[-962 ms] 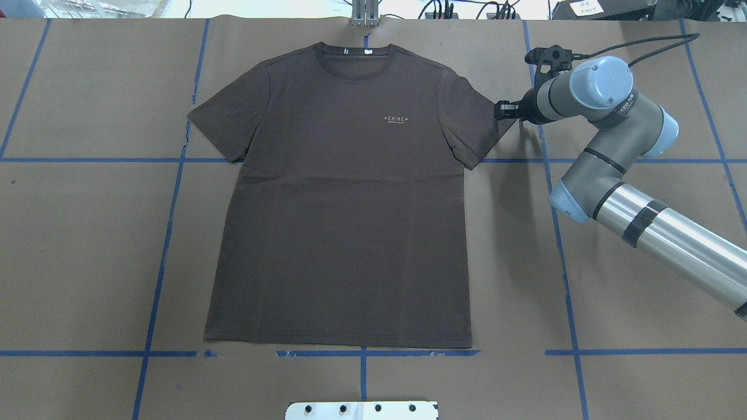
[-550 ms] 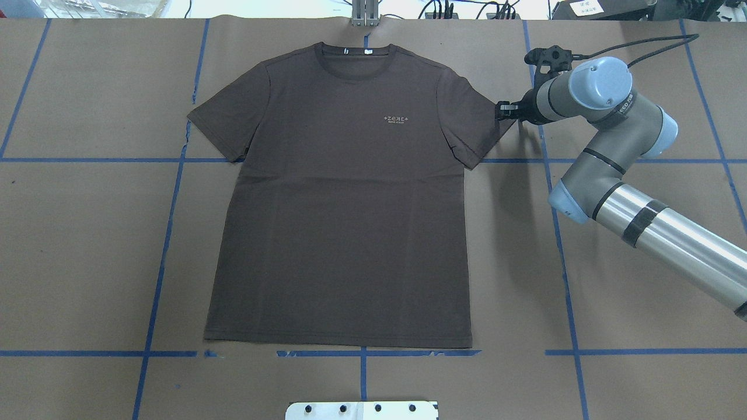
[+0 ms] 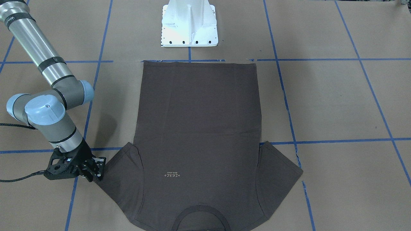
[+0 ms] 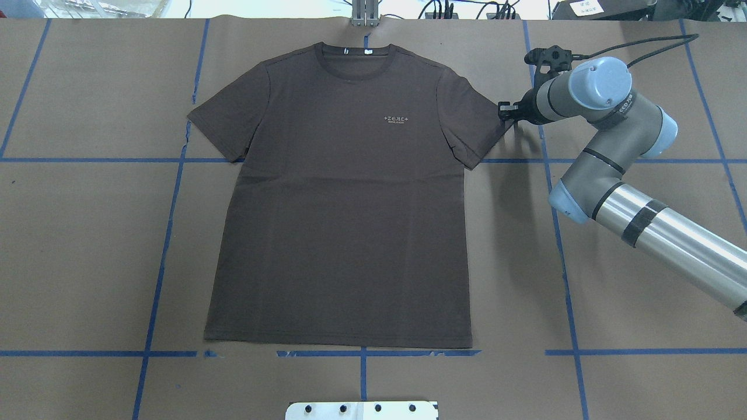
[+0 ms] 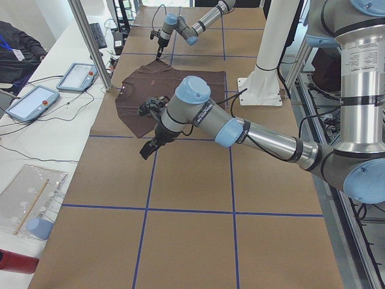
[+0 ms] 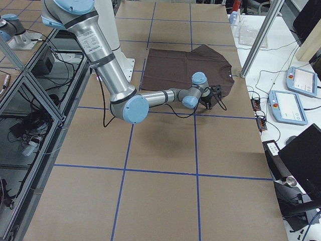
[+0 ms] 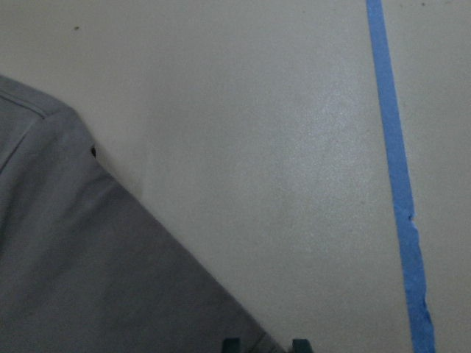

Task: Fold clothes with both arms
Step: 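Move the right gripper to the sleeve nearest it and grasp its edge, then fold the grasped sleeve inward across the shirt body with the right gripper, then release the sleeve and withdraw the right gripper while the left arm approaches, then lower the left gripper onto the sleeve nearest it and grasp it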

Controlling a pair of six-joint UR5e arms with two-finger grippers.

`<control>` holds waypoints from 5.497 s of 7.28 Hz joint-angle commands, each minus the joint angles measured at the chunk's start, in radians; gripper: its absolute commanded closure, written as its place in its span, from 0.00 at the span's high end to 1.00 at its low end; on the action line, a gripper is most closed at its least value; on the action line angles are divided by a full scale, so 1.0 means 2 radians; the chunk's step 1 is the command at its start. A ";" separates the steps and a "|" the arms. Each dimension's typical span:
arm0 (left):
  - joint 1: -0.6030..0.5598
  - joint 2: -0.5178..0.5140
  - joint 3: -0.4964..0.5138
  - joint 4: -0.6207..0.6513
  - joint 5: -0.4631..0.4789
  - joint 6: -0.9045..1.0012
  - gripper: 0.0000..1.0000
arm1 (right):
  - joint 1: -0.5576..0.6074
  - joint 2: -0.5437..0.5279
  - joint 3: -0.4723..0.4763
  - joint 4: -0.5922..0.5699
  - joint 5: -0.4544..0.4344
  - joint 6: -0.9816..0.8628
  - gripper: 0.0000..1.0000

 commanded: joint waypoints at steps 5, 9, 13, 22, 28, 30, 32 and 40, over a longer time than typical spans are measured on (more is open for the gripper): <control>0.000 0.001 0.001 0.000 0.000 -0.002 1.00 | -0.007 0.063 0.033 -0.102 -0.013 0.045 0.00; 0.000 0.001 0.003 0.000 0.000 -0.002 1.00 | -0.079 0.148 0.037 -0.189 -0.123 0.154 0.00; 0.000 0.000 0.002 0.000 -0.001 -0.002 1.00 | -0.075 0.149 0.035 -0.190 -0.122 0.108 1.00; 0.226 -0.167 0.110 -0.054 0.072 -0.371 0.78 | 0.182 0.006 0.170 -0.343 0.221 -0.305 1.00; 0.304 -0.299 0.371 -0.224 0.173 -0.527 0.56 | 0.240 -0.077 0.205 -0.342 0.247 -0.399 1.00; 0.324 -0.321 0.410 -0.239 0.192 -0.529 0.53 | 0.240 -0.077 0.206 -0.342 0.247 -0.399 1.00; 0.327 -0.321 0.427 -0.250 0.193 -0.528 0.50 | 0.240 -0.077 0.204 -0.341 0.246 -0.399 1.00; 0.348 -0.322 0.443 -0.251 0.208 -0.529 0.46 | 0.240 -0.082 0.208 -0.339 0.246 -0.400 1.00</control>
